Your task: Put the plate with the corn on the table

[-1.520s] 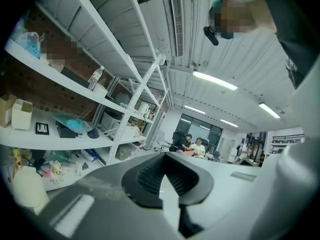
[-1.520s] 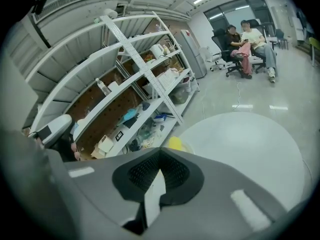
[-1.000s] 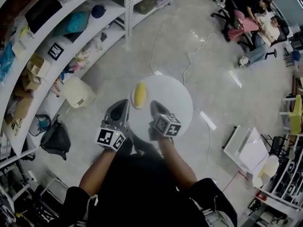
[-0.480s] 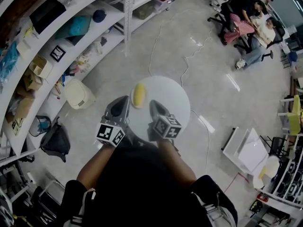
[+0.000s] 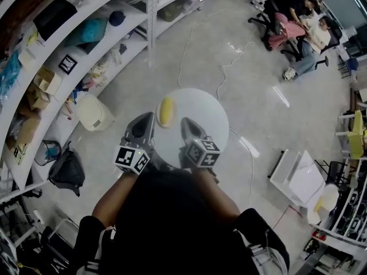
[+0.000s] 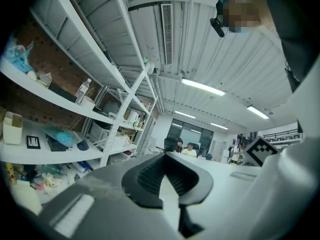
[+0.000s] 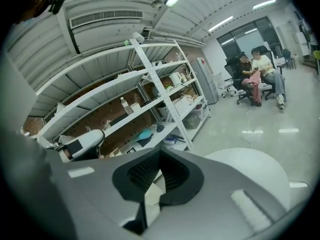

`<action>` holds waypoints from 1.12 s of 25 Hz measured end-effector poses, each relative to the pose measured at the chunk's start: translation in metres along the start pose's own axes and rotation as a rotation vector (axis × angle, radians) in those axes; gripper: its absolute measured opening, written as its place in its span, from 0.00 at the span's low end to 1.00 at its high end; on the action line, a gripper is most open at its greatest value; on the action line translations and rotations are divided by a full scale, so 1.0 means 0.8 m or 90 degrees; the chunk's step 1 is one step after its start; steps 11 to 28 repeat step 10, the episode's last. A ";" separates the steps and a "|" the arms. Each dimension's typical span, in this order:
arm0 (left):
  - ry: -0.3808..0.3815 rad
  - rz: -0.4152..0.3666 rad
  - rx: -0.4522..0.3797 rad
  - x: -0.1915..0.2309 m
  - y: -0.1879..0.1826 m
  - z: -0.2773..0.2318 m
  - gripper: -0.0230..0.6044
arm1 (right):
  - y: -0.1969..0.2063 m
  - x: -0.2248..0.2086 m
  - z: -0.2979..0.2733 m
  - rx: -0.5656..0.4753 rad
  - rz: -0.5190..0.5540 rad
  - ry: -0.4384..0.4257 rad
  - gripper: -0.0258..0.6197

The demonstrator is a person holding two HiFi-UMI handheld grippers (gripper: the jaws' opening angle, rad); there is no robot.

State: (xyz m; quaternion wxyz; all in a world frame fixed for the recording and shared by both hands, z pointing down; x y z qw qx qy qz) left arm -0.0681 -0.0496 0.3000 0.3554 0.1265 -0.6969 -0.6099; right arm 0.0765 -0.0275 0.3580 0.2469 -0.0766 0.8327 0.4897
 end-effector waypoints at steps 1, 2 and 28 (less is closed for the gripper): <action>0.001 -0.001 0.000 -0.002 -0.001 -0.001 0.04 | -0.001 0.001 0.002 0.000 0.002 -0.001 0.05; 0.001 -0.001 0.000 -0.004 -0.002 -0.001 0.04 | -0.002 0.001 0.004 0.000 0.003 -0.001 0.05; 0.001 0.002 0.006 -0.003 0.006 -0.007 0.04 | -0.010 -0.001 0.003 -0.012 0.004 0.000 0.05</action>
Point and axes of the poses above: the fingertips, and each gripper's own axes: z backward along the fingers, x to its left, y out of its underside, the point moved 2 cm from there along z, backward along the fingers, and after that the axes turned 1 degree about -y, right-handed, at the moved point
